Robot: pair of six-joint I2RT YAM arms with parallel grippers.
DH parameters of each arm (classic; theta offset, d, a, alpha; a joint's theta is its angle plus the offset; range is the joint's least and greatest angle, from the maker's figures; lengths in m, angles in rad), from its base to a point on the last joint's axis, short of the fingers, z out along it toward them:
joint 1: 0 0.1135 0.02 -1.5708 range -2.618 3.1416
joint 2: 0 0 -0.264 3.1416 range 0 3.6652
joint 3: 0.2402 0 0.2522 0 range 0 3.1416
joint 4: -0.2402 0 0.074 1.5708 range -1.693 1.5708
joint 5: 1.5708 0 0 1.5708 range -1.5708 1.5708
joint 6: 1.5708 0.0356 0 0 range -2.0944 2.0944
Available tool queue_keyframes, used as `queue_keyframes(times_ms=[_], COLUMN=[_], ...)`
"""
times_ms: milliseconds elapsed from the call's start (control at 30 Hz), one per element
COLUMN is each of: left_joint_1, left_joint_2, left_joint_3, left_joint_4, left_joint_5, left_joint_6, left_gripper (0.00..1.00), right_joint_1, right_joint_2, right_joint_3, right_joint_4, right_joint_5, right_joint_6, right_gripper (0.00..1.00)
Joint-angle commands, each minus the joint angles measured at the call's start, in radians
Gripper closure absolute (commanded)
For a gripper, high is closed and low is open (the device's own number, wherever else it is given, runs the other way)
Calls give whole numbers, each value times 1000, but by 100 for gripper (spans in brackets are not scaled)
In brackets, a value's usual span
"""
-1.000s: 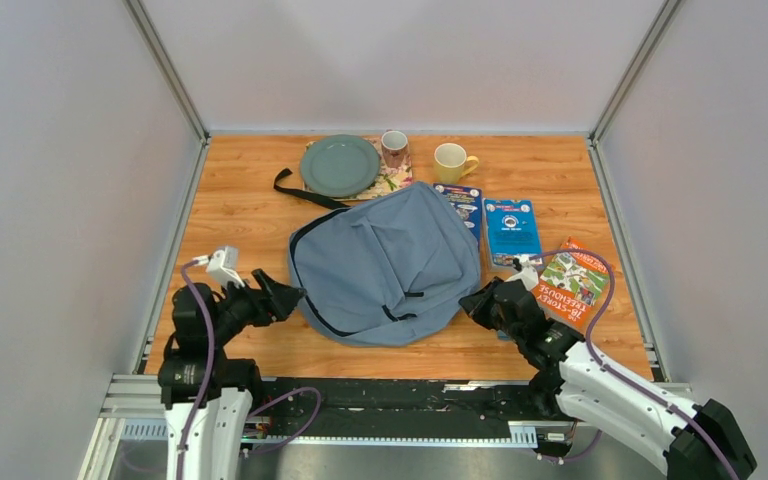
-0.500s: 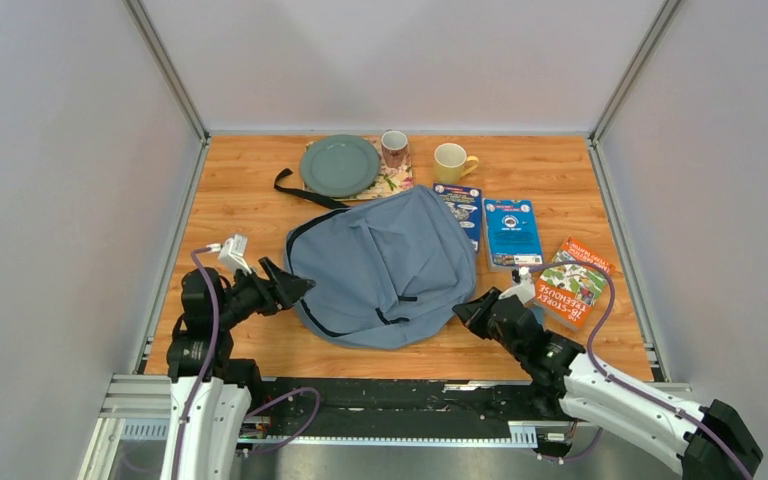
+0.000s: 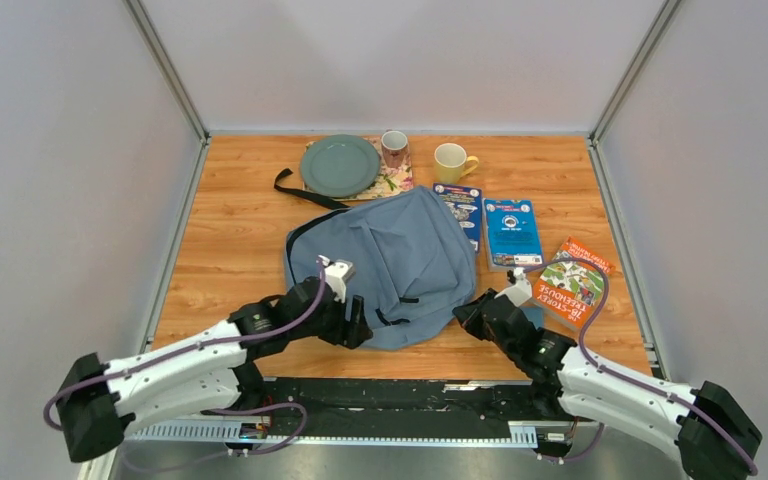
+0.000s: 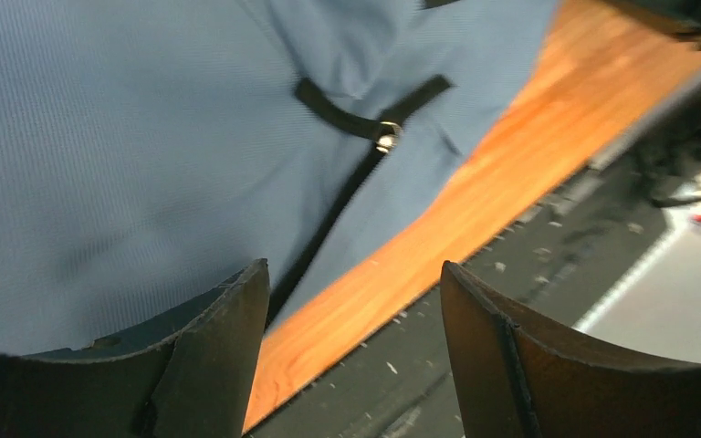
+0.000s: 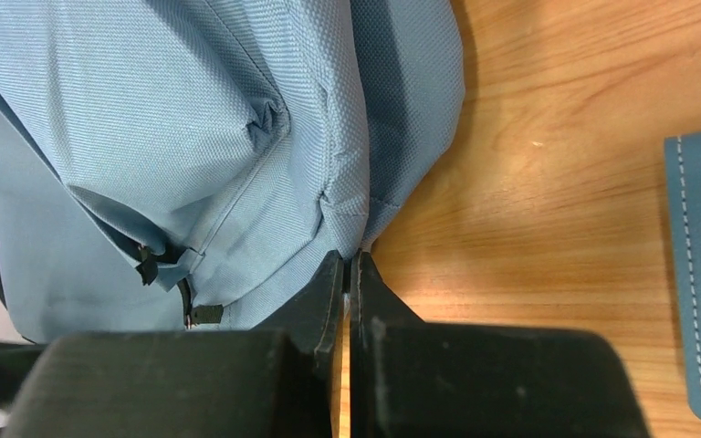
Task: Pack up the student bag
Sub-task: Unzip the student bag at the center of the board.
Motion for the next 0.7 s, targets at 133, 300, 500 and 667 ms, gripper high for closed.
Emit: queue_keyframes(times_ms=[133, 300, 500, 667], left_joint_1=[-59, -67, -74, -110], left_joint_2=[237, 353, 482, 554], left_joint_3=[25, 61, 61, 64], left_joint_4=[250, 324, 431, 439], left_joint_5=[-276, -275, -222, -241], left_joint_6=[-72, -108, -181, -226], left_gripper=[24, 26, 36, 36], right_joint_1=[24, 26, 26, 26], right_joint_2=[-96, -195, -257, -274], right_joint_3=[-19, -62, -90, -93], right_joint_4=[-10, -23, -43, -65], right_joint_5=[20, 0, -37, -51], right_joint_6=[-14, -17, -30, -50], right_gripper=[100, 100, 100, 100])
